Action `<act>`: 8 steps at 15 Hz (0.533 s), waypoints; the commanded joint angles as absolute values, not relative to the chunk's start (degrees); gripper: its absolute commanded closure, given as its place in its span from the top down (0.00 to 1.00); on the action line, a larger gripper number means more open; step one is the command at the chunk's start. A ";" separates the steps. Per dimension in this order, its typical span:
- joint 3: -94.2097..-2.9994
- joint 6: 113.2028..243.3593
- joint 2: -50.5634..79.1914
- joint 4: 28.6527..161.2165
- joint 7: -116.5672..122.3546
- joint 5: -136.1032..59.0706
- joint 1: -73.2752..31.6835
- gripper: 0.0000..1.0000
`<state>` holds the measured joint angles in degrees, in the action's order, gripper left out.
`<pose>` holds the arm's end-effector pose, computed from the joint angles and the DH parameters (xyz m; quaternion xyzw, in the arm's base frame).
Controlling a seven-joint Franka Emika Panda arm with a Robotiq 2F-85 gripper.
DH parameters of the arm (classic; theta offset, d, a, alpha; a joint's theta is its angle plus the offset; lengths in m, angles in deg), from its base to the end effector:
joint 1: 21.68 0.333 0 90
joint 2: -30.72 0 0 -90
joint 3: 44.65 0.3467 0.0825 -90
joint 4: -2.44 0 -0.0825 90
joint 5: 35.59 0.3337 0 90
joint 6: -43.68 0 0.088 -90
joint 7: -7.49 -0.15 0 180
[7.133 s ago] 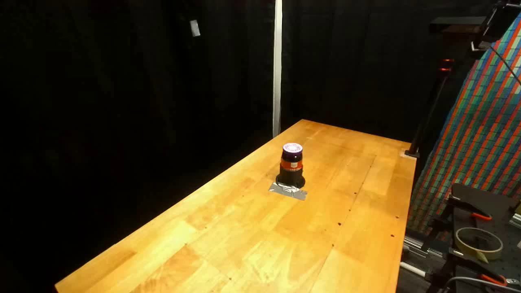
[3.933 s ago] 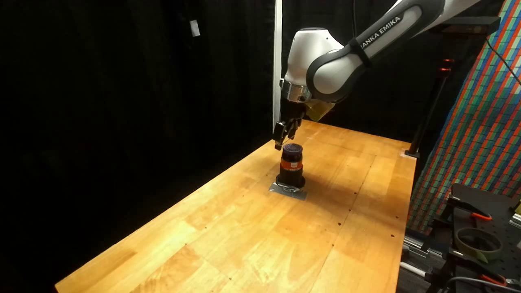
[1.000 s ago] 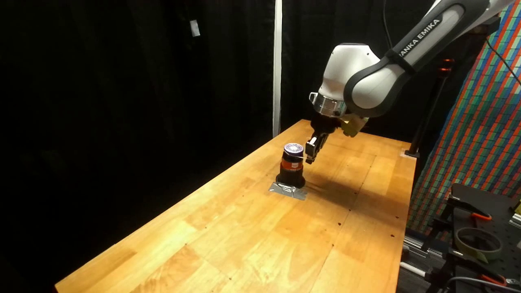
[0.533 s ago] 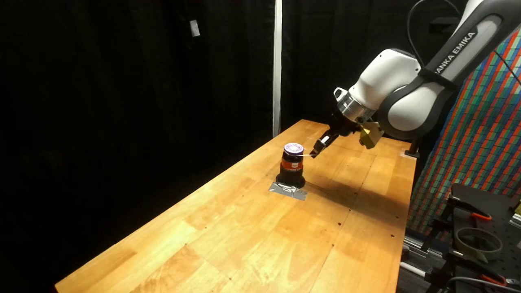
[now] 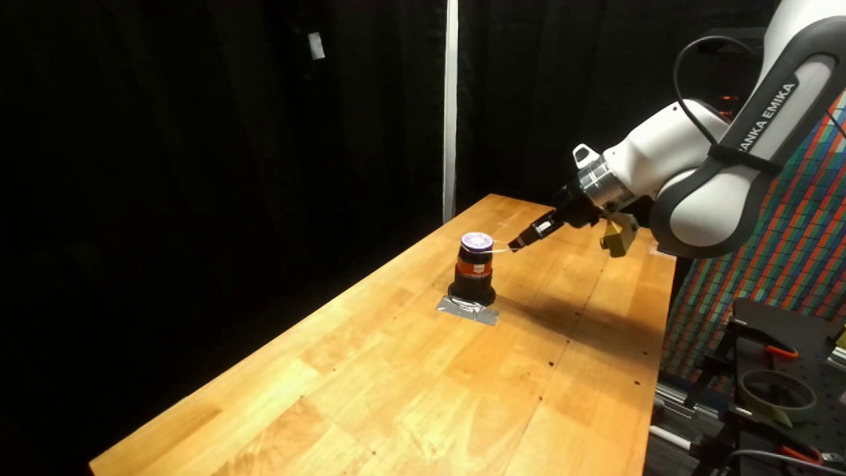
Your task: Put the rubber band around the brown cup
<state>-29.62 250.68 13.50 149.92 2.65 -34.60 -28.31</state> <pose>0.5107 0.0701 0.2928 -0.9305 -0.0010 -0.3587 0.0747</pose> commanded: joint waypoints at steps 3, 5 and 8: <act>-32.92 260.90 11.42 152.09 -2.20 -40.17 -27.50 0.08; -33.37 263.20 10.33 151.84 -3.20 -41.39 -27.43 0.08; -33.86 266.49 8.51 151.43 -3.75 -42.89 -27.31 0.08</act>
